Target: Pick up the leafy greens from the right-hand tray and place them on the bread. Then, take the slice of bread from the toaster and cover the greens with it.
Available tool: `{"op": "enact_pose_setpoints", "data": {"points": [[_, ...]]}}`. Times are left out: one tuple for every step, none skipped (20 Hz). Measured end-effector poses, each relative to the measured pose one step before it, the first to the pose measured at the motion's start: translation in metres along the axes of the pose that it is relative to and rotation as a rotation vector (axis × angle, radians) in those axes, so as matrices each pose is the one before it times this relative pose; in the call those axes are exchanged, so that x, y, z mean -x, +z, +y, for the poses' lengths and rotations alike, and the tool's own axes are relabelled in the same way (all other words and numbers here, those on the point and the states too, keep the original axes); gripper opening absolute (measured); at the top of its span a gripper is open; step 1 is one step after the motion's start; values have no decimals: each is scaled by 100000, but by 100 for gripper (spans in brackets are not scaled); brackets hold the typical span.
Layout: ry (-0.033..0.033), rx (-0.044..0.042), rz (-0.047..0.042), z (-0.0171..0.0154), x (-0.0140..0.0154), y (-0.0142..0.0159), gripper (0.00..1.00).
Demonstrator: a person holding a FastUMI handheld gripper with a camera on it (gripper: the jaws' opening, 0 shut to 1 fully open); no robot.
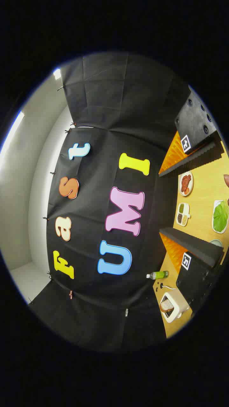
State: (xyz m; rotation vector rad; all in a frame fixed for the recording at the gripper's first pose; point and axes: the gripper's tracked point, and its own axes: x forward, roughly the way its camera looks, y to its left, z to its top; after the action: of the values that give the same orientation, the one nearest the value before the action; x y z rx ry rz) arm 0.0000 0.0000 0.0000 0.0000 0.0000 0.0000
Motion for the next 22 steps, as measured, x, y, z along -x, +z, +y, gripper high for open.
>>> {"op": "enact_pose_setpoints", "data": {"points": [[-286,-222,462,-119,111,-45,97],[-352,-108,413,-57,-19,-32,97],[-213,81,589,-40,-34,-122,97],[-269,202,499,-47,-60,-191,97],[-42,46,542,-54,62,-129,97],[185,-151,299,151,49,-55,97],[259,-192,216,61,134,13,97],[304,-127,-5,107,73,37,97],[169,29,56,57,-1,39,97],[161,151,89,13,-58,-13,97],[80,95,-171,105,117,37,97],[134,138,-116,41,131,43,98],[134,234,-96,12,65,31,98],[249,411,-104,118,55,20,98],[235,501,-25,-10,7,80,97],[234,377,-107,-20,-86,-1,98],[258,355,-106,29,-57,-32,97],[263,96,-41,46,-39,-19,98],[368,-9,144,150,-13,29,98],[387,-86,120,51,14,-65,97],[387,-26,63,156,13,2,97],[433,-45,-28,109,-12,-21,97]]}}
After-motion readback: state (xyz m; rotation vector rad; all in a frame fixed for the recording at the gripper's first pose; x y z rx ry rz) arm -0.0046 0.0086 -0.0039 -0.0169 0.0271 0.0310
